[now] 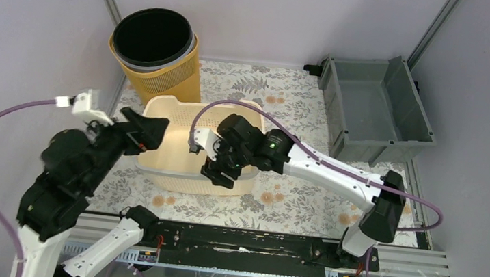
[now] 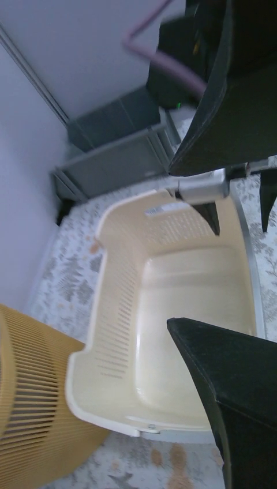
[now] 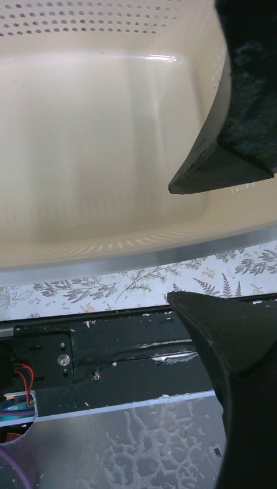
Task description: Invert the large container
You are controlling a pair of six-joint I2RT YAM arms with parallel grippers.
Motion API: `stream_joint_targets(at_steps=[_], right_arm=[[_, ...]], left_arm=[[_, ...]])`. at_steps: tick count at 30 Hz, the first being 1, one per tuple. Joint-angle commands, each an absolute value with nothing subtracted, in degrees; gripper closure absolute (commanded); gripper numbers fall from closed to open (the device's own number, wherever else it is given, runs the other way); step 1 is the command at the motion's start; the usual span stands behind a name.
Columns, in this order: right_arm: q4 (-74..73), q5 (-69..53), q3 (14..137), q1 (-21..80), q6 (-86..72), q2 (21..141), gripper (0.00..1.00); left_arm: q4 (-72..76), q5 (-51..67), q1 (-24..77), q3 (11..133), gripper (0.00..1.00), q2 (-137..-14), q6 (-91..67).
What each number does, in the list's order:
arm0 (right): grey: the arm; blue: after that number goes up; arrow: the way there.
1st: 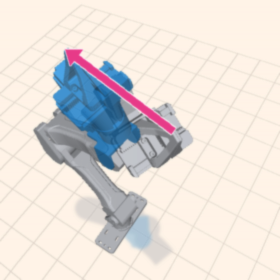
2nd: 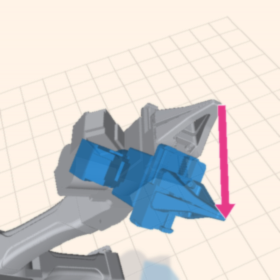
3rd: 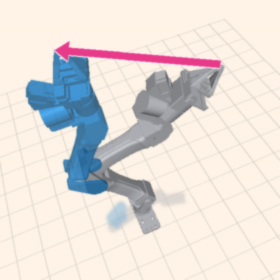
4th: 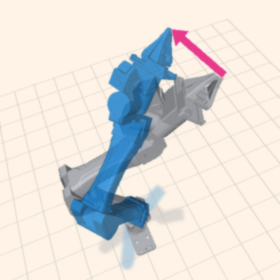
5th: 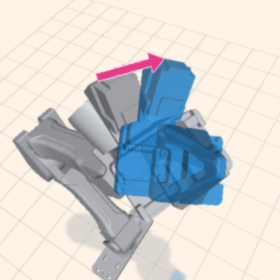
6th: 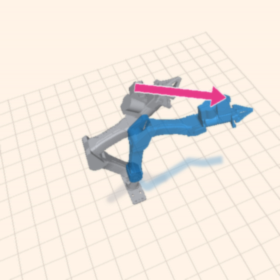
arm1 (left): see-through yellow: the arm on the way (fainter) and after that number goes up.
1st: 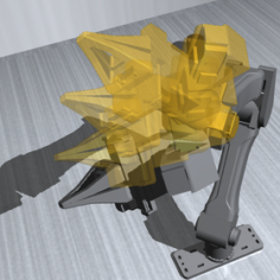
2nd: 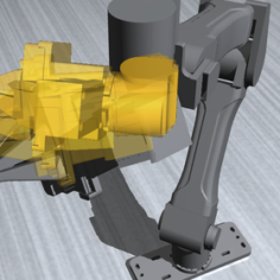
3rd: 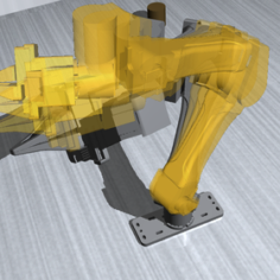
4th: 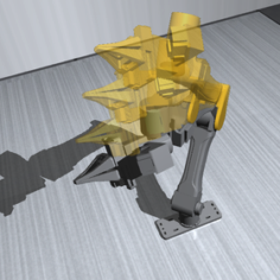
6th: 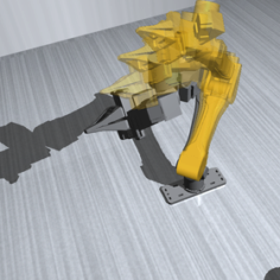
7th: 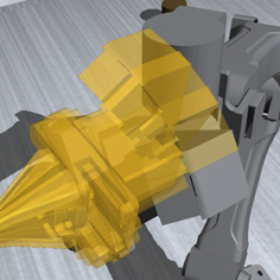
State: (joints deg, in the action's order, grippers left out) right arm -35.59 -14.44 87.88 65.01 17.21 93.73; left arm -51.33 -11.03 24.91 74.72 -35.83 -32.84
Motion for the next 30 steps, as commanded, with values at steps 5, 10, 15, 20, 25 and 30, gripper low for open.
stream_joint_targets(at_steps=[5, 10, 15, 20, 25, 30], right_arm=[[-45.62, -13.30, 101.65, 68.20, 21.01, 103.57, 0.35], [-50.03, -11.87, 106.61, 70.71, 22.16, 108.67, 0.37], [-51.78, -11.78, 110.48, 71.95, 22.83, 112.28, 0.40], [-53.54, -11.52, 114.03, 72.42, 23.71, 115.74, 0.45], [-54.36, -11.59, 116.14, 72.42, 24.20, 118.66, 0.51], [-56.43, -11.46, 119.14, 72.42, 24.67, 121.35, 0.57]], left_arm=[[-43.23, -5.14, 24.70, 76.75, 0.00, -28.66, -30.65], [-42.80, -1.82, 24.70, 76.97, 0.00, -28.48, -29.49], [-42.98, -1.50, 24.70, 76.90, 0.00, -27.73, -29.14], [-43.71, -1.33, 24.70, 76.82, 0.00, -27.46, -29.01], [-44.45, 0.24, 24.71, 77.12, 0.00, -28.63, -28.74], [-44.43, 0.61, 24.69, 77.37, 0.00, -28.65, -28.58]])
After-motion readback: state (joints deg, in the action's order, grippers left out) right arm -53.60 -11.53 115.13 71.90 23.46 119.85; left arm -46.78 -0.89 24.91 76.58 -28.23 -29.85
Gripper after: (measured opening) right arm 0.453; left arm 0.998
